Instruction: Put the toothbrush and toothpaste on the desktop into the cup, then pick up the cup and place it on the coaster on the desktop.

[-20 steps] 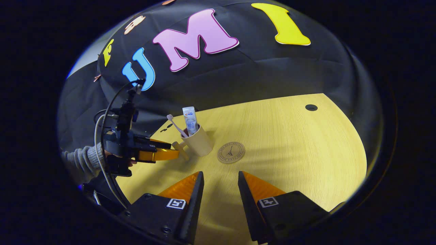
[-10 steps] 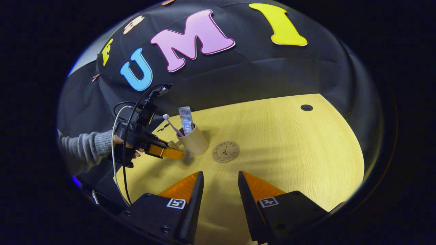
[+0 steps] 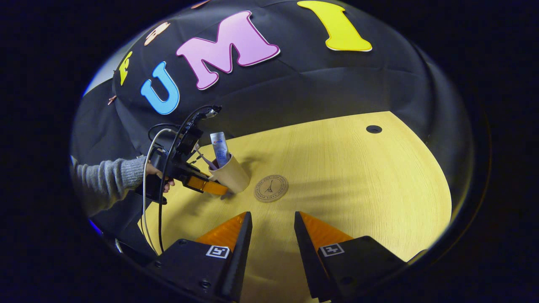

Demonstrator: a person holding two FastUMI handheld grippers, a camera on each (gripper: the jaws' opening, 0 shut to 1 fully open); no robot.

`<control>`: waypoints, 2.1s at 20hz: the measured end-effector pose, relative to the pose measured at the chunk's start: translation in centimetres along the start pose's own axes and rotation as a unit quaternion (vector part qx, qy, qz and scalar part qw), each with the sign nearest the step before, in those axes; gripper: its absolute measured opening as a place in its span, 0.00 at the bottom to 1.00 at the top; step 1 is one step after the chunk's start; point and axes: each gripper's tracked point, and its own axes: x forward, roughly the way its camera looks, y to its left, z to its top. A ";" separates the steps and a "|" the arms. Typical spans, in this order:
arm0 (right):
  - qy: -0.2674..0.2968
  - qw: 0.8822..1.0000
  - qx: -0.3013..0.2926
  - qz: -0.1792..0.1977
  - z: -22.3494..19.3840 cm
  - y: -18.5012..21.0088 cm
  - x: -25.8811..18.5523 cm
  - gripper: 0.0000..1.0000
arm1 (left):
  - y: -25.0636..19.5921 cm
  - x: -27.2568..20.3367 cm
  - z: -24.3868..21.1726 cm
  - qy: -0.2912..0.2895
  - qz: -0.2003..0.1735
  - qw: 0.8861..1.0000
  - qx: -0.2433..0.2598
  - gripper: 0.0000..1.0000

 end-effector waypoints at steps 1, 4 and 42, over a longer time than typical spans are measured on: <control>0.001 1.000 0.002 -0.003 -0.1 -0.2 0.1 0.62 | 0.0 0.2 -0.1 0.002 0.000 1.000 0.000 0.46; 0.003 1.000 0.009 -0.005 -0.1 -0.5 0.4 0.62 | 0.2 0.1 -0.2 0.010 0.002 1.000 0.001 0.34; -0.017 0.997 0.056 -0.053 -0.6 -4.0 -2.7 0.62 | -9.3 0.2 4.7 -0.010 -0.048 0.993 0.109 0.30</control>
